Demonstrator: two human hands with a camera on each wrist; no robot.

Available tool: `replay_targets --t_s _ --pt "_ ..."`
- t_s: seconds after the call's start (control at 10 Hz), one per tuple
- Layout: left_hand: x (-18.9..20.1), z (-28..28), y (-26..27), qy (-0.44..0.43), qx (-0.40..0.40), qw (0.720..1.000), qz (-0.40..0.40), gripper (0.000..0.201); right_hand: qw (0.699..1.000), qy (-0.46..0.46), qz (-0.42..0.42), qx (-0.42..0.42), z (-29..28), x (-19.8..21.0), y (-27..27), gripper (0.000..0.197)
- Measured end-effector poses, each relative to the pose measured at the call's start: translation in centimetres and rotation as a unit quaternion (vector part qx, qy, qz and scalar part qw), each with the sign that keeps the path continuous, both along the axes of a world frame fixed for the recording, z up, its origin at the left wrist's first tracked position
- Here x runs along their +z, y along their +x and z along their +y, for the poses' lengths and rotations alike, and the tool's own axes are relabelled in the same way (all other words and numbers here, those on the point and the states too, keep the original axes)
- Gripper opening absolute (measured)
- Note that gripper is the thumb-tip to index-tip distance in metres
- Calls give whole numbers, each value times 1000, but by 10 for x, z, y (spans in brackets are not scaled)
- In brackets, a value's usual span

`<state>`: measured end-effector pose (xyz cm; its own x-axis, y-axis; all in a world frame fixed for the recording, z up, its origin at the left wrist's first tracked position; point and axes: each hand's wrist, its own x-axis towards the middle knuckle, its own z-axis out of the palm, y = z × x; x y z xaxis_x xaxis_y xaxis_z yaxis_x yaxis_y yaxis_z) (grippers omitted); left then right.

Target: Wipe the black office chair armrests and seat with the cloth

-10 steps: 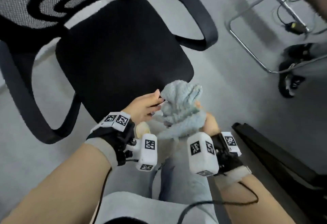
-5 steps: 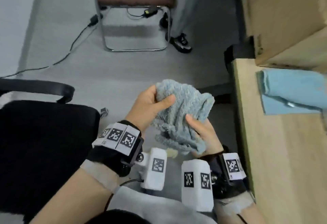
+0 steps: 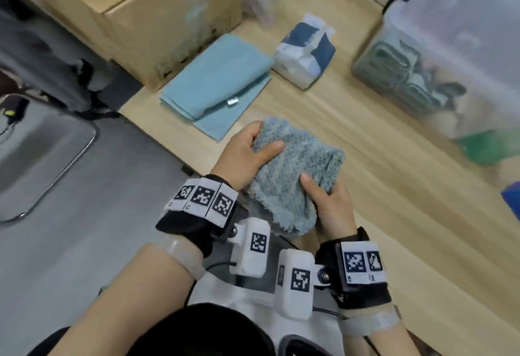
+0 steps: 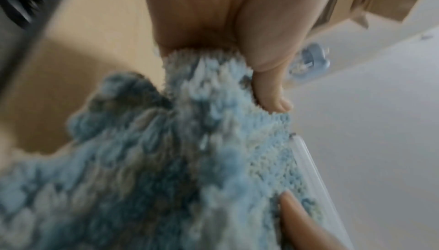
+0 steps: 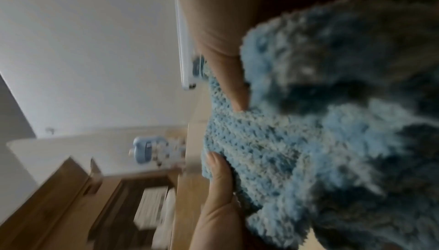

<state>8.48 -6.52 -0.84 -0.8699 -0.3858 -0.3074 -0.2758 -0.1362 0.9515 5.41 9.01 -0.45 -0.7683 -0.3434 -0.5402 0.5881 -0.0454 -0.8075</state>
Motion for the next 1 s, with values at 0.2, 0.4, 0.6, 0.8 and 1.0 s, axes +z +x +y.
replay_targets --t_s 0.2,0.4,0.6,0.8,1.0 --pt "-15 41 -50 0 -168 983 -78 54 977 134 19 -163 57 -14 -22 53" --pt "-23 63 -57 3 -282 951 -131 64 945 271 56 -173 87 -30 -23 59" --pt "-17 87 -64 -2 -318 942 -110 54 902 337 85 -257 112 -38 -13 40" --pt "-20 108 -77 -77 -278 953 -96 71 908 278 87 -301 134 -41 -14 36" --pt "-26 98 -71 -355 -230 892 -162 77 900 343 143 -227 160 -21 -26 37"
